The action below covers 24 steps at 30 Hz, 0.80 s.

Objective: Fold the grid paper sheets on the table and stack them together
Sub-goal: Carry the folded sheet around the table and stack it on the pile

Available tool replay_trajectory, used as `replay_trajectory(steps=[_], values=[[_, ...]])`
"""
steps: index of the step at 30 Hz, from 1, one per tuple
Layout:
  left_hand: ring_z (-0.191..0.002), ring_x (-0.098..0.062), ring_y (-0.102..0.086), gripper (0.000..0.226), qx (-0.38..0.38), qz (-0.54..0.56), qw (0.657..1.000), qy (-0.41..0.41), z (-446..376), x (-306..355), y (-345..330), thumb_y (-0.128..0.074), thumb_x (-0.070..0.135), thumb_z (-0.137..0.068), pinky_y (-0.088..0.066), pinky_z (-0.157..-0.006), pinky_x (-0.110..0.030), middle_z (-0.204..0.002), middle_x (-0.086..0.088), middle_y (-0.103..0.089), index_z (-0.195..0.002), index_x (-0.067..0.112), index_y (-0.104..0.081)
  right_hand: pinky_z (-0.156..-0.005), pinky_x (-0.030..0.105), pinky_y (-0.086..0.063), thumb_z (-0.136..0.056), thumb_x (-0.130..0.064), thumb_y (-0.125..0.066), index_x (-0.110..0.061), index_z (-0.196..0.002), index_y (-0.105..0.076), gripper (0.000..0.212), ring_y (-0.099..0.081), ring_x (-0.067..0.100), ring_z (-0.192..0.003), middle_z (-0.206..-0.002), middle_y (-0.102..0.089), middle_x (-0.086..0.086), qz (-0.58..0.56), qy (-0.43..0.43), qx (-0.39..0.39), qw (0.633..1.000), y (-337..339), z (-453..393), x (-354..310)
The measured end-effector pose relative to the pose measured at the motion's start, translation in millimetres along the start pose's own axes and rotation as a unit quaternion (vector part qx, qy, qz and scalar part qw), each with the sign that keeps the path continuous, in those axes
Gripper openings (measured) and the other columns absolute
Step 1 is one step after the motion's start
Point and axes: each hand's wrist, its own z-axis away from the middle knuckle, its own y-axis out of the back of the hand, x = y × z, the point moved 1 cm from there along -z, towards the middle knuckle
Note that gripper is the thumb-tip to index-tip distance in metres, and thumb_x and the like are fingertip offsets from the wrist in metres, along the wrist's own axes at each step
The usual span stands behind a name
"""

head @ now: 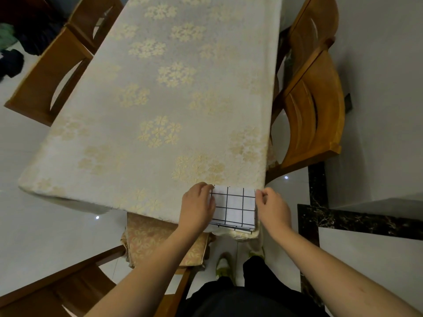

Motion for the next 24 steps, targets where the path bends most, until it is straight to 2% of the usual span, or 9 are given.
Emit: replay_trajectory(steps=[2,3,6,9,11,13,15,19,24], values=[[-0.12,-0.027,-0.054,0.035,-0.027,-0.044,0.997,-0.06,5,9,-12,-0.051,0.02,-0.092,-0.045,-0.097,-0.041,-0.129,-0.009,-0.057,-0.125,0.011,-0.056,-0.065,0.026,-0.049,-0.099,-0.035,-0.043,-0.023,-0.099,-0.06,0.021,-0.058,0.013,-0.082,-0.092,-0.06,-0.008,-0.02,0.094,0.003,0.995,-11,3,-11],[-0.129,-0.027,-0.049,0.039,-0.039,-0.054,0.995,-0.069,8,11,-19,-0.046,0.021,-0.094,-0.04,-0.104,-0.043,-0.136,-0.009,-0.054,-0.131,0.011,-0.053,-0.076,0.028,-0.051,-0.1,-0.031,-0.043,-0.022,-0.11,-0.062,0.024,-0.058,0.013,-0.092,-0.102,-0.063,-0.006,-0.015,0.144,0.005,0.989,-19,5,-19],[-0.143,-0.026,-0.031,0.048,-0.079,-0.064,0.992,-0.081,15,8,-36,-0.039,0.025,-0.1,-0.028,-0.115,-0.047,-0.151,-0.01,-0.039,-0.145,0.009,-0.041,-0.106,0.032,-0.036,-0.099,-0.02,-0.048,-0.012,-0.132,-0.057,0.035,-0.055,0.019,-0.118,-0.127,-0.061,0.003,0.067,0.238,0.029,0.968,-44,11,-32],[-0.148,-0.022,-0.013,0.052,-0.126,-0.079,0.984,-0.102,22,0,-47,-0.028,0.033,-0.104,-0.021,-0.118,-0.047,-0.159,-0.007,-0.022,-0.152,0.012,-0.027,-0.112,0.036,-0.026,-0.092,-0.019,-0.06,-0.008,-0.141,-0.046,0.053,-0.045,0.023,-0.134,-0.144,-0.049,0.008,0.167,0.248,0.018,0.954,-72,16,-31],[-0.149,-0.02,-0.009,0.052,-0.141,-0.088,0.981,-0.102,22,-4,-50,-0.022,0.035,-0.105,-0.019,-0.119,-0.046,-0.16,-0.005,-0.017,-0.153,0.014,-0.023,-0.118,0.038,-0.022,-0.097,-0.026,-0.045,-0.007,-0.144,-0.039,0.052,-0.036,0.023,-0.139,-0.15,-0.041,0.008,0.21,0.228,-0.013,0.951,-84,15,-24],[-0.149,-0.018,-0.007,0.053,-0.146,-0.098,0.98,-0.096,21,-7,-51,-0.023,0.037,-0.104,-0.017,-0.118,-0.045,-0.161,-0.003,-0.013,-0.153,0.016,-0.021,-0.117,0.037,-0.012,-0.098,-0.035,-0.026,-0.007,-0.145,-0.035,0.056,-0.031,0.021,-0.142,-0.152,-0.036,0.007,0.234,0.201,-0.037,0.95,-87,12,-14],[-0.149,-0.017,-0.005,0.055,-0.15,-0.106,0.978,-0.096,18,-13,-51,-0.025,0.039,-0.104,-0.014,-0.119,-0.044,-0.162,-0.001,-0.011,-0.154,0.019,-0.019,-0.116,0.036,-0.006,-0.097,-0.041,-0.023,-0.01,-0.147,-0.032,0.059,-0.025,0.019,-0.144,-0.155,-0.032,0.005,0.258,0.194,-0.054,0.945,-85,6,-5],[-0.15,-0.019,-0.004,0.057,-0.161,-0.11,0.976,-0.1,16,-20,-48,-0.026,0.044,-0.103,-0.01,-0.12,-0.04,-0.162,-0.001,-0.009,-0.155,0.025,-0.013,-0.117,0.037,-0.009,-0.098,-0.048,-0.024,-0.013,-0.15,-0.026,0.063,-0.018,0.018,-0.146,-0.158,-0.025,0.005,0.28,0.207,-0.074,0.934,-81,3,4],[-0.15,-0.024,0.0,0.058,-0.168,-0.114,0.975,-0.089,15,-23,-49,-0.026,0.048,-0.102,-0.011,-0.121,-0.044,-0.163,-0.003,-0.006,-0.155,0.028,-0.012,-0.116,0.039,-0.012,-0.1,-0.053,-0.005,-0.013,-0.152,-0.019,0.067,-0.016,0.02,-0.147,-0.159,-0.019,0.007,0.281,0.199,-0.089,0.935,-78,4,7]])
